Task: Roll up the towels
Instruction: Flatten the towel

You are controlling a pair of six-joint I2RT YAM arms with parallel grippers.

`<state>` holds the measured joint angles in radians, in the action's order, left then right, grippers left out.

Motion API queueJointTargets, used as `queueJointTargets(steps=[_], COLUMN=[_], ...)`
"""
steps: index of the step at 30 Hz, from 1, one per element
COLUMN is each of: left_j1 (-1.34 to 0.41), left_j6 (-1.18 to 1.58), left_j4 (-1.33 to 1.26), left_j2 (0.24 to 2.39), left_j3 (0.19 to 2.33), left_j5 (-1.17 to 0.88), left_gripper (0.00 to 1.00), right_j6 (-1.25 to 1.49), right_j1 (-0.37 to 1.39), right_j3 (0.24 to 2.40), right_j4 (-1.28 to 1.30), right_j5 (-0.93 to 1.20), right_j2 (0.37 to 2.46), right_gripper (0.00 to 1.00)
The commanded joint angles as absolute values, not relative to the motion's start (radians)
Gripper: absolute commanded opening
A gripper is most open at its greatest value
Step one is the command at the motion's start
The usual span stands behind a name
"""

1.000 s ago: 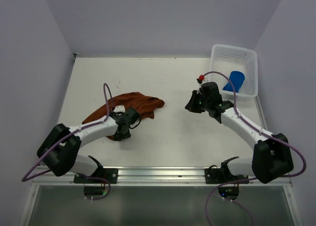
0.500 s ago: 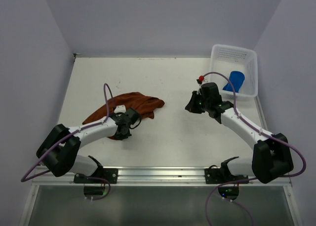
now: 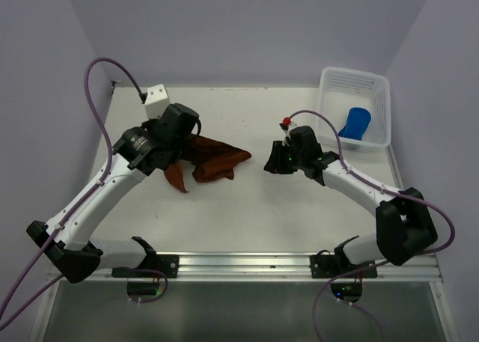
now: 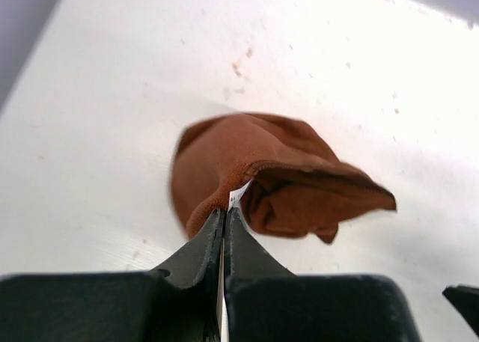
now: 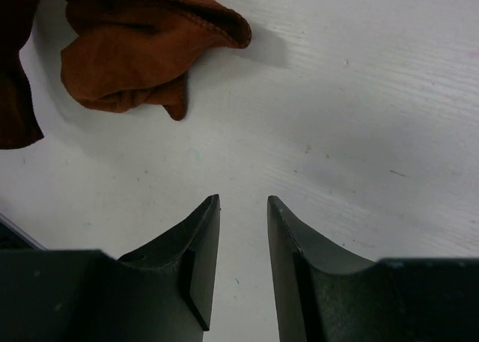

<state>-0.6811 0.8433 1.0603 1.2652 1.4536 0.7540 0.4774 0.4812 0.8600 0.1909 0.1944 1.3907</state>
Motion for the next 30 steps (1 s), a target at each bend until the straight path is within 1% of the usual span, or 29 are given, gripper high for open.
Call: queueJointTargets(steps=[1, 3, 4, 5, 7, 10, 15, 19, 24, 25, 28, 30], left_j1=[-0.683, -0.683, -0.681, -0.68, -0.67, -0.67, -0.67, -0.669, -0.667, -0.666, -0.666, -0.661], left_j6=[0.81, 0.808, 0.801, 0.799, 0.789, 0.758, 0.726, 0.704, 0.678, 0.675, 0.651, 0.618], left_j4=[1.281, 1.318, 1.318, 1.318, 1.309, 1.283, 1.266, 1.267, 1.249, 1.246, 1.221, 1.189], left_j2=[1.29, 1.292, 1.281, 1.275, 1.264, 1.259, 1.255, 1.252, 1.247, 1.246, 1.236, 1.226], left_j3=[1.561, 1.621, 1.632, 1.647, 1.657, 1.646, 1.623, 1.632, 1.637, 1.635, 1.629, 1.603], left_j5=[0.998, 1.064, 1.078, 1.087, 1.098, 1.092, 1.123, 1.152, 1.166, 1.166, 1.167, 1.17], left_gripper=[0.0, 0.0, 0.0, 0.0, 0.0, 0.0, 0.0, 0.0, 0.0, 0.0, 0.0, 0.0], right_j6=[0.466, 0.483, 0.489, 0.511, 0.531, 0.548, 0.473, 0.449, 0.566, 0.586, 0.635, 0.646], right_j1=[0.523, 0.534, 0.535, 0.535, 0.537, 0.548, 0.584, 0.623, 0.63, 0.634, 0.635, 0.635], right_j3=[0.948, 0.986, 0.995, 1.005, 1.028, 1.064, 1.072, 1.063, 1.085, 1.085, 1.112, 1.152], right_j4=[0.152, 0.144, 0.14, 0.121, 0.104, 0.057, -0.066, -0.126, -0.158, -0.161, -0.158, -0.129], right_j5=[0.198, 0.201, 0.213, 0.216, 0.216, 0.242, 0.282, 0.285, 0.21, 0.165, 0.099, 0.092], right_j2=[1.443, 1.495, 1.515, 1.534, 1.584, 1.65, 1.704, 1.726, 1.784, 1.789, 1.824, 1.848], right_gripper=[0.36, 0.41, 0.43, 0.48, 0.51, 0.53, 0.55, 0.61, 0.6, 0.6, 0.57, 0.55])
